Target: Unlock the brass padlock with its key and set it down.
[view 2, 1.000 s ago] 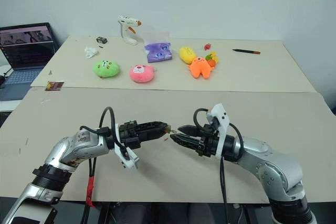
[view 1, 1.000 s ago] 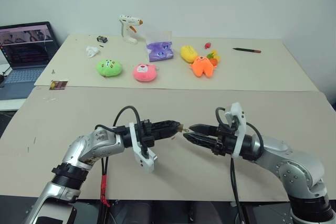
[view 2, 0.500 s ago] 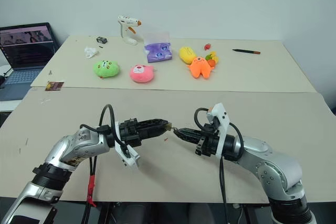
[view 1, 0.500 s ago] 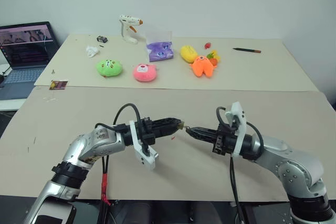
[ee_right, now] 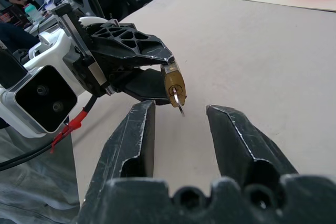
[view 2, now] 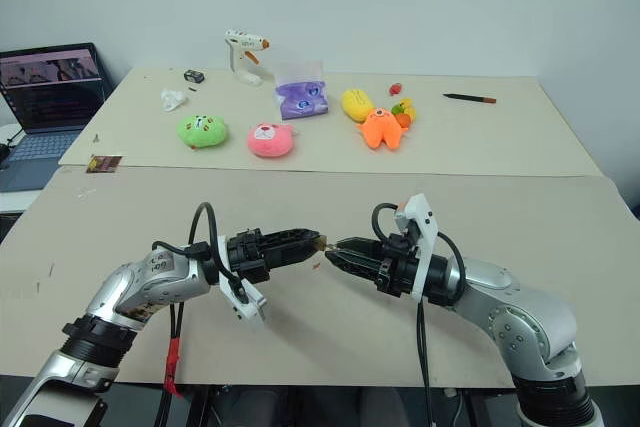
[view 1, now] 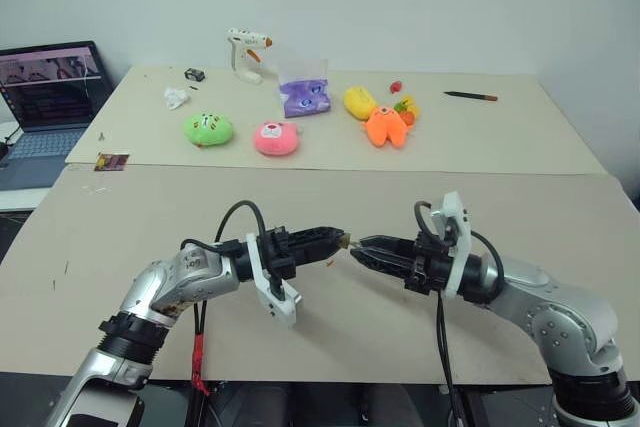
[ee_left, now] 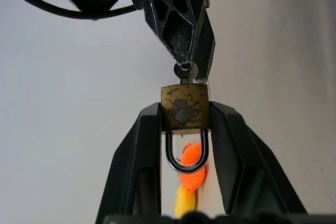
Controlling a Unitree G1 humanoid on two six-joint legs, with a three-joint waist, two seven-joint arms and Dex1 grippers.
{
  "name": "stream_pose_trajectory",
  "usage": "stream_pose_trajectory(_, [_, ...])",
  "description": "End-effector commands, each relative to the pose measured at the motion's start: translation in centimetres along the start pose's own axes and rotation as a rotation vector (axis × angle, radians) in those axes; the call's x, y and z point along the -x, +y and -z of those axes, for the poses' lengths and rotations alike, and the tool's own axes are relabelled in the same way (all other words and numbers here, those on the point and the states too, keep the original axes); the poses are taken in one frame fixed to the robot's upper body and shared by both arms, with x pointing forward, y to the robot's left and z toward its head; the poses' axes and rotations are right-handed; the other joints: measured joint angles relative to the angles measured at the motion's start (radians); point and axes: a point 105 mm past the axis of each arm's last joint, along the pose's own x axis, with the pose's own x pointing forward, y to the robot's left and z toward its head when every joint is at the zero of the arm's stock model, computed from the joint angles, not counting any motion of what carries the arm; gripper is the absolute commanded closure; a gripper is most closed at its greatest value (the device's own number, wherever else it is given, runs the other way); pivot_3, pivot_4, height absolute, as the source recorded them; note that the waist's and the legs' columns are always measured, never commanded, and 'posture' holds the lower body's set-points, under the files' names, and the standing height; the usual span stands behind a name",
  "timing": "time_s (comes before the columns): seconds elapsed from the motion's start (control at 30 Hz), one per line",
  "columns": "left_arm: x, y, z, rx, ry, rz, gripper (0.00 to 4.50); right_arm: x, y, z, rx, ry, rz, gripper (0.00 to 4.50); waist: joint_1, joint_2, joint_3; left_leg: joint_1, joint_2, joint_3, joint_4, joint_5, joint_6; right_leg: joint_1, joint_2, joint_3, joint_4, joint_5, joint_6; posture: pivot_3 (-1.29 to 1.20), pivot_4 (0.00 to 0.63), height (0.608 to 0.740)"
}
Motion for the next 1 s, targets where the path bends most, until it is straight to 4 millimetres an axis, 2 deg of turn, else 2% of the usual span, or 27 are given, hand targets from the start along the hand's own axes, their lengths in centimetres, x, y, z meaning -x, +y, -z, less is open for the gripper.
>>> stream_pose_trajectory(0.03, [-0.4, 1.3, -0.3, -0.017, -0.024, -0.039, 3.68, 0.4, 0.5, -1.2, 0.038, -0.035, -0.018, 2.69, 0.000, 0.000, 0.000, 0.000, 0.000, 0.000, 0.000, 0.000, 0.000, 0.000, 0.000, 0.000, 0.000, 0.000, 0.000, 0.00, 0.150, 0.740])
stream_pose_trajectory(0.1, [-0.5, 1.4, -0.3, -0.015, -0.024, -0.040, 3.68, 0.4, 0.5, -1.2, 0.036, -0.036, -0.019, 2.69, 0.000, 0.000, 0.000, 0.000, 0.000, 0.000, 0.000, 0.000, 0.000, 0.000, 0.000, 0.000, 0.000, 0.000, 0.000, 0.00, 0.150, 0.740])
stream_pose_trajectory(0.2, [-0.6, 1.4, -0.3, -0.013, -0.025, -0.041, 3.68, 0.4, 0.5, -1.3, 0.032, -0.037, -0.019, 3.38, -0.002, 0.000, 0.000, 0.000, 0.000, 0.000, 0.000, 0.000, 0.000, 0.000, 0.000, 0.000, 0.000, 0.000, 0.000, 0.00, 0.150, 0.740])
stream_pose_trajectory(0.3, [-0.7, 1.4, -0.4, -0.011, -0.024, -0.042, 3.68, 0.4, 0.5, -1.3, 0.029, -0.039, -0.021, 4.49, 0.000, 0.000, 0.000, 0.000, 0.000, 0.000, 0.000, 0.000, 0.000, 0.000, 0.000, 0.000, 0.000, 0.000, 0.000, 0.00, 0.150, 0.740])
stream_pose_trajectory(0.53, [-0.7, 1.4, -0.4, -0.021, -0.023, -0.042, 3.68, 0.4, 0.6, -1.5, 0.027, -0.042, -0.023, 4.49, 0.000, 0.000, 0.000, 0.000, 0.000, 0.000, 0.000, 0.000, 0.000, 0.000, 0.000, 0.000, 0.000, 0.000, 0.000, 0.00, 0.150, 0.740])
stream_pose_trajectory(0.7, [-0.6, 2.5, -0.1, -0.171, -0.030, -0.078, 3.68, 0.2, 1.2, -1.4, -0.018, -0.032, -0.056, 4.49, 0.000, 0.000, 0.000, 0.000, 0.000, 0.000, 0.000, 0.000, 0.000, 0.000, 0.000, 0.000, 0.000, 0.000, 0.000, 0.00, 0.150, 0.740])
stream_pose_trajectory(0.77, [-0.9, 3.4, 0.3, -0.217, 0.005, -0.134, 3.68, 0.1, 1.0, -1.4, -0.144, -0.069, -0.064, 4.49, 0.000, 0.000, 0.000, 0.000, 0.000, 0.000, 0.000, 0.000, 0.000, 0.000, 0.000, 0.000, 0.000, 0.000, 0.000, 0.00, 0.150, 0.740])
stream_pose_trajectory(0.87, [-1.1, 4.0, 0.2, -0.244, 0.011, -0.185, 3.68, 0.1, -0.5, -1.7, -0.346, -0.135, -0.023, 4.49, -0.001, 0.000, 0.000, 0.000, 0.000, 0.000, -0.001, 0.000, 0.000, 0.000, -0.001, 0.000, 0.000, 0.000, 0.000, 0.00, 0.150, 0.740])
stream_pose_trajectory(1.0, [-1.2, 4.1, 0.0, -0.249, 0.016, -0.192, 3.68, 0.3, -1.0, -1.7, -0.423, -0.134, 0.001, 4.49, 0.000, 0.000, 0.000, 0.000, 0.000, 0.000, -0.002, 0.000, 0.000, -0.001, -0.001, 0.000, 0.000, 0.000, 0.000, 0.00, 0.150, 0.740])
